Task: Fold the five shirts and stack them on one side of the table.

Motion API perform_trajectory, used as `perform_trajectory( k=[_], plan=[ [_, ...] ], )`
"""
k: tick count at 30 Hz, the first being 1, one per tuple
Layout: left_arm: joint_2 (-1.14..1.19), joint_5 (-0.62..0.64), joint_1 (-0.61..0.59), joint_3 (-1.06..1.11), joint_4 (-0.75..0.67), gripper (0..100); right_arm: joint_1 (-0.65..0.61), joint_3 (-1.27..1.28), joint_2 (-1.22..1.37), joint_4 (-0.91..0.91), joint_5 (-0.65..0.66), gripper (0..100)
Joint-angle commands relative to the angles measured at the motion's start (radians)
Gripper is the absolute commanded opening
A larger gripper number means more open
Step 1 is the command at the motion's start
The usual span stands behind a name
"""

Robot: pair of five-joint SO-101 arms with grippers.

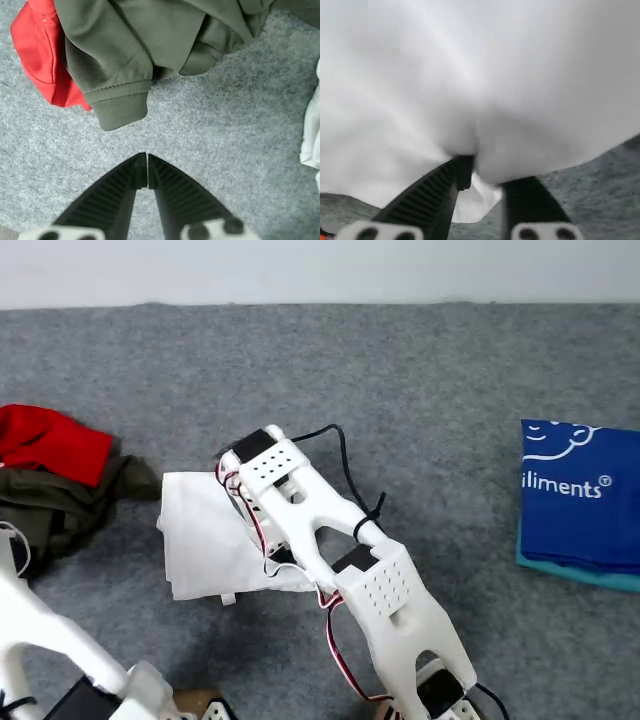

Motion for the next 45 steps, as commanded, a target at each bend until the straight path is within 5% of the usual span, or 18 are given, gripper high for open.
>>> perform_trajectory(
  k=[1,13,25,30,37,45],
  plan=[
    [-0.034,0.002,0.008,-0.012,-0.018,2,0.016,-0.006,0.039,0.041,0.04,0.9],
    [-0.035,0.0,0.008,-0.012,-0.018,2,0.222,0.288,-0.268,0.038,0.181,1.0],
    [-0.035,-0.002,0.008,-0.039,-0.032,2,0.631,0.259,-0.305,0.001,0.818,0.9],
    [-0.037,-0.002,0.008,-0.073,-0.029,2,0.653,0.133,-0.286,-0.01,1.083,0.9],
    [-0.152,-0.002,0.066,-0.084,0.017,2,0.625,0.025,-0.239,-0.271,1.281,0.9],
    [-0.321,-0.002,0.193,0.027,0.012,2,0.564,0.02,-0.205,-0.414,1.323,2.0]
  ],
)
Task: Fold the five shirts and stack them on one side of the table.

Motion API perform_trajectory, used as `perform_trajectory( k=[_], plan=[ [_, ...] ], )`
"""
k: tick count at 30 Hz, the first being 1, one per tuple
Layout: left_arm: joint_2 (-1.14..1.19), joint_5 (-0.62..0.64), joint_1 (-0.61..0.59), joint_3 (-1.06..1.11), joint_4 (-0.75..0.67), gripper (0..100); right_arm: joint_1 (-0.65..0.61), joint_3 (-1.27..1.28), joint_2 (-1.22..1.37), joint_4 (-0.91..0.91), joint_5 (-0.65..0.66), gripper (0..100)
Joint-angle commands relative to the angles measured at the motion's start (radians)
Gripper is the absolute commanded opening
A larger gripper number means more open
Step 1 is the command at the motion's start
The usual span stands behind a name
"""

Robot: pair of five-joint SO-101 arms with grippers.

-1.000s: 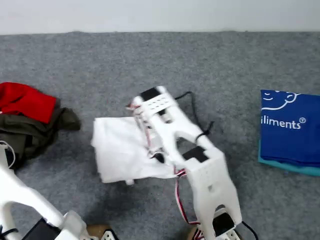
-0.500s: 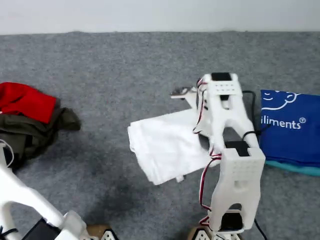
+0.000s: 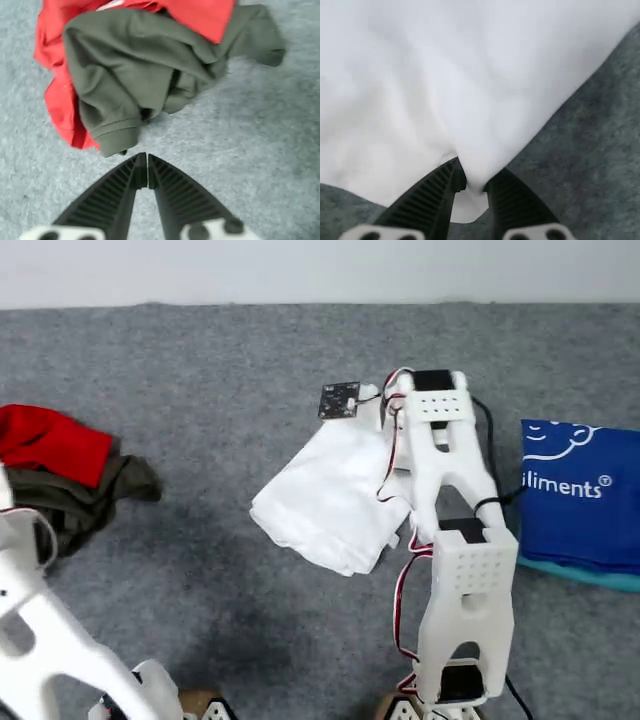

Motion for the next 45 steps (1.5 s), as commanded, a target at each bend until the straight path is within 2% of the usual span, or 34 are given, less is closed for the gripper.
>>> perform_trajectory(
  k=[1,3,7,12,18,22,28,32,37,41,45],
  plan=[
    [-0.08,0.0,0.032,0.027,0.008,2,-0.021,-0.069,-0.025,-0.013,0.008,4.1],
    [-0.103,0.0,0.032,0.05,0.008,2,-0.021,-0.091,-0.056,0.025,-0.061,11.3],
    [-0.13,-0.008,0.032,0.074,0.008,2,-0.022,-0.103,-0.143,0.087,-0.394,20.5],
    [-0.132,-0.071,0.034,0.074,0.011,2,-0.058,-0.103,-0.226,0.199,-0.801,18.8],
    [-0.13,-0.109,0.031,0.074,0.008,2,-0.105,-0.103,-0.239,0.337,-1.08,4.5],
    [-0.129,-0.143,0.031,0.068,0.006,2,-0.108,-0.098,-0.22,0.429,-1.152,2.5],
    [-0.129,-0.149,0.031,0.068,0.011,2,-0.108,0.074,-0.211,0.426,-1.238,2.4],
    [-0.129,-0.149,0.031,0.068,0.012,2,-0.168,0.218,-0.209,0.401,-1.284,2.4],
    [-0.127,-0.149,0.037,0.073,0.006,2,-0.268,0.319,-0.151,0.254,-1.287,2.4],
    [-0.127,-0.152,0.037,0.071,0.006,2,-0.303,0.319,-0.11,0.255,-1.287,2.4],
    [-0.127,-0.222,0.037,0.073,0.006,2,-0.306,0.319,-0.165,0.311,-1.289,2.4]
  ],
)
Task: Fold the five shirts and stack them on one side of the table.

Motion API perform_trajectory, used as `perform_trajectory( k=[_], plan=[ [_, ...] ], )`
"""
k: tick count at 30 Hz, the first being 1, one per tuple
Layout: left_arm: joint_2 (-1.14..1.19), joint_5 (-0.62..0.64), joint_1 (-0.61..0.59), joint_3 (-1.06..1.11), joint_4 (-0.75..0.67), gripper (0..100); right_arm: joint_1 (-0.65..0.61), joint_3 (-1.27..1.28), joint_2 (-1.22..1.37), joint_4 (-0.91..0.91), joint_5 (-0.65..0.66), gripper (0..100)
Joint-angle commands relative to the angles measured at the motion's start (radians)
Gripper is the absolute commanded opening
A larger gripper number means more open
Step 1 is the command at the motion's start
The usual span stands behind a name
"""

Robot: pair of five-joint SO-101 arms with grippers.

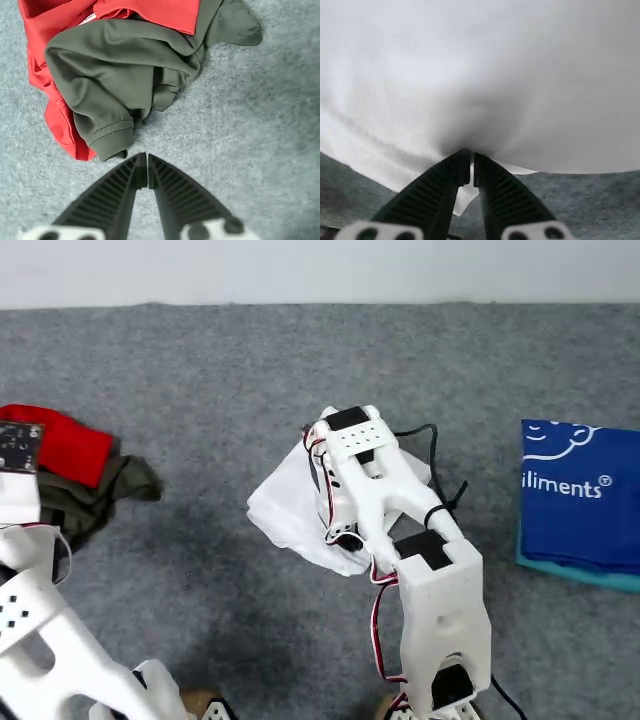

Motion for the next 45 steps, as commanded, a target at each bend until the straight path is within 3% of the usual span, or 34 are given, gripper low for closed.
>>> perform_trajectory(
  k=[1,7,10,18,24,31,40,45],
  plan=[
    [-0.018,-0.051,0.011,-0.007,-0.002,2,-0.022,-0.002,-0.087,0.045,-0.012,2.4],
    [-0.018,-0.054,0.011,-0.01,-0.038,2,-0.008,-0.002,-0.271,0.062,-0.012,3.2],
    [-0.018,-0.054,0.011,-0.007,-0.058,2,0.001,-0.002,-0.3,0.048,-0.044,8.7],
    [-0.018,-0.055,0.049,-0.005,-0.066,2,0.01,-0.002,-0.229,-0.065,-0.555,26.8],
    [-0.018,-0.063,0.058,-0.005,-0.087,2,0.09,-0.002,-0.151,-0.191,-0.746,31.9],
    [-0.017,-0.126,0.058,-0.004,-0.086,2,0.153,-0.002,-0.071,-0.237,-0.767,31.9],
    [-0.017,-0.141,0.06,-0.004,-0.087,2,0.114,-0.003,0.059,-0.42,-0.764,31.8],
    [-0.017,-0.141,0.06,0.031,-0.138,2,0.116,-0.075,0.101,-0.354,-0.761,31.6]
  ],
)
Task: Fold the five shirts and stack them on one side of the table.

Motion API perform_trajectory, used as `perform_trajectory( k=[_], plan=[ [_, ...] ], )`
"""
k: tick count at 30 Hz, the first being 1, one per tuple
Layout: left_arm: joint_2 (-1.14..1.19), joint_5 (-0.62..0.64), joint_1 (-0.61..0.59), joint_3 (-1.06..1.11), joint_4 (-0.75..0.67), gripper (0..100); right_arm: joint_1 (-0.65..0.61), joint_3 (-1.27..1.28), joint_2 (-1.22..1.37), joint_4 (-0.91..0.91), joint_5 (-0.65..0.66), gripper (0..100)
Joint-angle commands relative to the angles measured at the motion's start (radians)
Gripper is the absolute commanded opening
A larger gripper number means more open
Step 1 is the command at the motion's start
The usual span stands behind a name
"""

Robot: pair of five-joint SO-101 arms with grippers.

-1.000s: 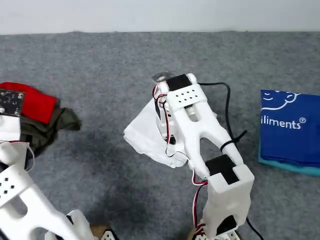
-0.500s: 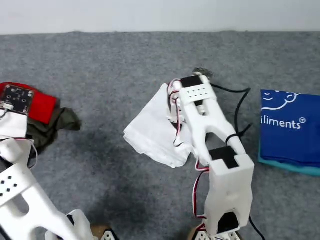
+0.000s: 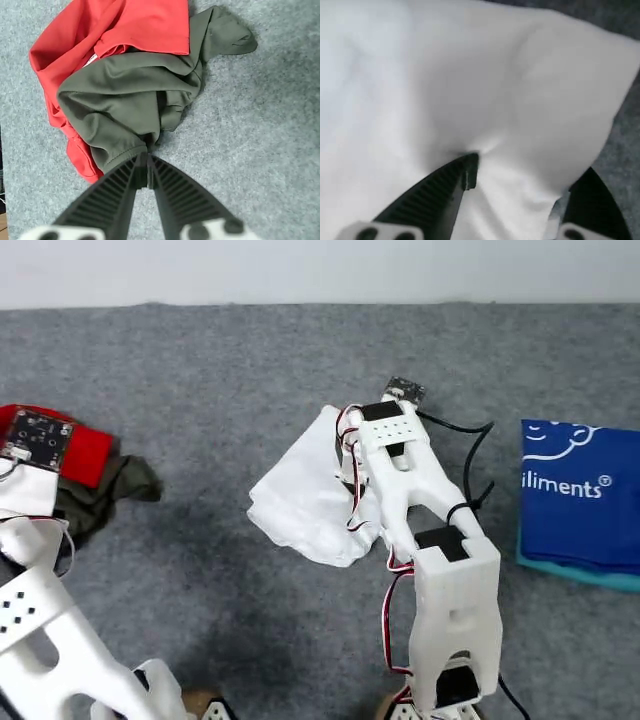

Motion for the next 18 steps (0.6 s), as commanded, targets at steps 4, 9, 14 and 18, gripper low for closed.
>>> perform_trajectory(
  k=[4,9,14,18],
  plan=[
    [-0.017,-0.011,0.006,0.025,-0.055,2,-0.01,-0.107,0.096,0.116,0.0,21.3],
    [-0.017,-0.011,0.011,0.025,-0.072,2,-0.008,-0.198,0.151,0.203,0.101,0.9],
    [-0.017,-0.011,0.011,0.025,-0.078,2,0.002,-0.338,0.105,0.367,0.261,0.9],
    [-0.017,-0.011,0.011,0.019,-0.078,2,0.015,-0.43,0.018,0.501,0.425,0.9]
  ],
)
